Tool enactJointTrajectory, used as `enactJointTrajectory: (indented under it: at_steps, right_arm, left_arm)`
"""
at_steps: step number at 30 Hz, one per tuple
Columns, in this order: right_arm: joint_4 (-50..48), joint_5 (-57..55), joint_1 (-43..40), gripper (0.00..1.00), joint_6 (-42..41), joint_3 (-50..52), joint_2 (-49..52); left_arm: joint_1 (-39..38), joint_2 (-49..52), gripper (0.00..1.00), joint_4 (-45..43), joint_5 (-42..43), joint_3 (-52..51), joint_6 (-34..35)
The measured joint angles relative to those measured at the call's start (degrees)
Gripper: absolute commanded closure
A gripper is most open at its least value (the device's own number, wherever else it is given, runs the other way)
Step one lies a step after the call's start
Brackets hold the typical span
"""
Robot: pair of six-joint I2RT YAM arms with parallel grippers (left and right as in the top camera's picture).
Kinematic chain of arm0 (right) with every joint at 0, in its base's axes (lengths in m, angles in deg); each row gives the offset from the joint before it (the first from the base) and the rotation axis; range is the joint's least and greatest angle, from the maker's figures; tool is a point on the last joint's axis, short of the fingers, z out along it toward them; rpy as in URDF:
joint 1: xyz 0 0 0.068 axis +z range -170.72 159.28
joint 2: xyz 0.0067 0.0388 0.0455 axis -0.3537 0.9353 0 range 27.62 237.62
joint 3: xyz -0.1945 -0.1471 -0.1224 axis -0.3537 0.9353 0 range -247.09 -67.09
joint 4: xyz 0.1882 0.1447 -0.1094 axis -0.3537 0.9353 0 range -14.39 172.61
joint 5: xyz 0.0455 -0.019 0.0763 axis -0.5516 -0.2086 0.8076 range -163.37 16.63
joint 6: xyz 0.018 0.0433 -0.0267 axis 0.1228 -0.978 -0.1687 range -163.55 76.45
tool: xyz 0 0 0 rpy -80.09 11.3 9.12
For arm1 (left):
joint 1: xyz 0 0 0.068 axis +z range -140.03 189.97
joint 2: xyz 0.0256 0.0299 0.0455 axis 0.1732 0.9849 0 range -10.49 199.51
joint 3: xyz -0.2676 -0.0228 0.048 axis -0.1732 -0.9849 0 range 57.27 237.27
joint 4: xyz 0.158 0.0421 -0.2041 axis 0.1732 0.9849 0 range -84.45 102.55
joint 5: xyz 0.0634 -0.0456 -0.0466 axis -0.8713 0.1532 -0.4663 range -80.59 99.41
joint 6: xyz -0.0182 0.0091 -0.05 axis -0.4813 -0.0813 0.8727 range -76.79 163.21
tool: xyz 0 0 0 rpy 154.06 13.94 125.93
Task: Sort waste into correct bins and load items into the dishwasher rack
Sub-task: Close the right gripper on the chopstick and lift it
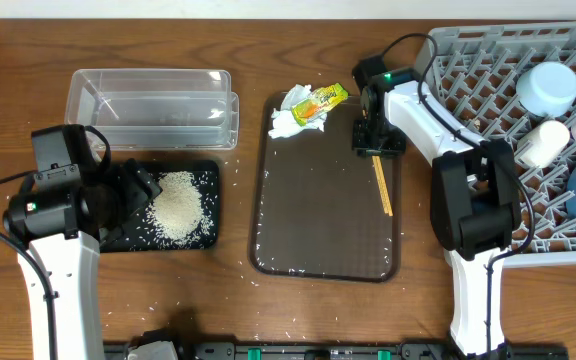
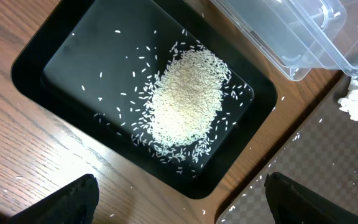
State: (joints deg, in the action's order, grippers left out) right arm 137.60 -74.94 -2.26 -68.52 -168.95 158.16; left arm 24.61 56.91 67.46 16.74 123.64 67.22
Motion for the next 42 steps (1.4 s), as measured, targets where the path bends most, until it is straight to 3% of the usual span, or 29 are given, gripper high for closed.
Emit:
enactJointTrajectory:
  at_steps: [4,10,18,42]
  right_arm:
    - [2.9,-0.2,-0.4,0.79,0.2,-0.2,-0.3]
    - [5.0,0.1,-1.0,0.72,0.7,-1.7,-3.9]
    - [4.3,2.4,-0.1,0.69,5.8,-2.6,-5.6]
    - [0.9,1.1,1.0,0.71,7.6,-2.6,0.9]
  left_arm:
    - [0.0,0.0,0.12,0.0,0.0,0.0,0.0]
    - [0.0,0.0,0.12,0.0,0.0,0.0,0.0]
    - [0.0,0.0,0.12,0.0,0.0,0.0,0.0]
    - [0.0,0.0,0.12,0.0,0.0,0.0,0.0]
